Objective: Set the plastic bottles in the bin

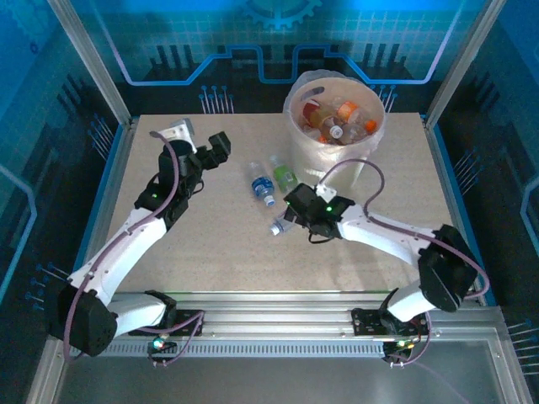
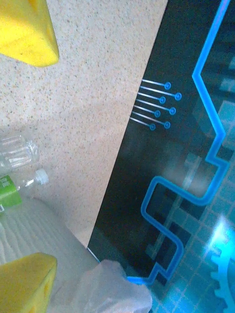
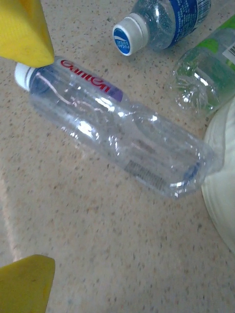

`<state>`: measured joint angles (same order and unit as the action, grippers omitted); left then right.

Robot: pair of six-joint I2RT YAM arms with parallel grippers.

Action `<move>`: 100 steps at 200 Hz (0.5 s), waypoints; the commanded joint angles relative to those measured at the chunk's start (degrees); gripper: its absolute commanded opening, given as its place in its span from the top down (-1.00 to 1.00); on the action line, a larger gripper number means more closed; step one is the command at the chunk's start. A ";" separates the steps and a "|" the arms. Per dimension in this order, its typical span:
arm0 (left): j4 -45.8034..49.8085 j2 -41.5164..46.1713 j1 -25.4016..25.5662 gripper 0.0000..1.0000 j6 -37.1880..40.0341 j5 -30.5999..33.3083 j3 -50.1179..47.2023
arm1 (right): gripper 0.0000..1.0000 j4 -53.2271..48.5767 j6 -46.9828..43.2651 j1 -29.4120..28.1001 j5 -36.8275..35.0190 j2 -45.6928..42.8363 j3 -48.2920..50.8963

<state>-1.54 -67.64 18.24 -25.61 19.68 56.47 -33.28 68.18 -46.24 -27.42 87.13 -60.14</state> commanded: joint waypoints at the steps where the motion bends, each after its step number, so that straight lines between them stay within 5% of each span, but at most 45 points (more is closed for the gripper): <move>1: 0.84 1.52 -1.48 -0.98 -2.26 0.28 -1.76 | -0.99 3.85 0.85 -0.68 0.37 4.02 -3.65; 100: 0.97 1.77 -4.17 -0.98 -4.45 -2.02 -4.60 | -1.00 4.45 0.94 0.63 -2.20 19.35 -10.52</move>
<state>-0.30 -67.22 14.83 -28.64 18.72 53.06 -29.04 68.16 -46.13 -27.86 104.12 -68.82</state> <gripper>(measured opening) 0.990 0.998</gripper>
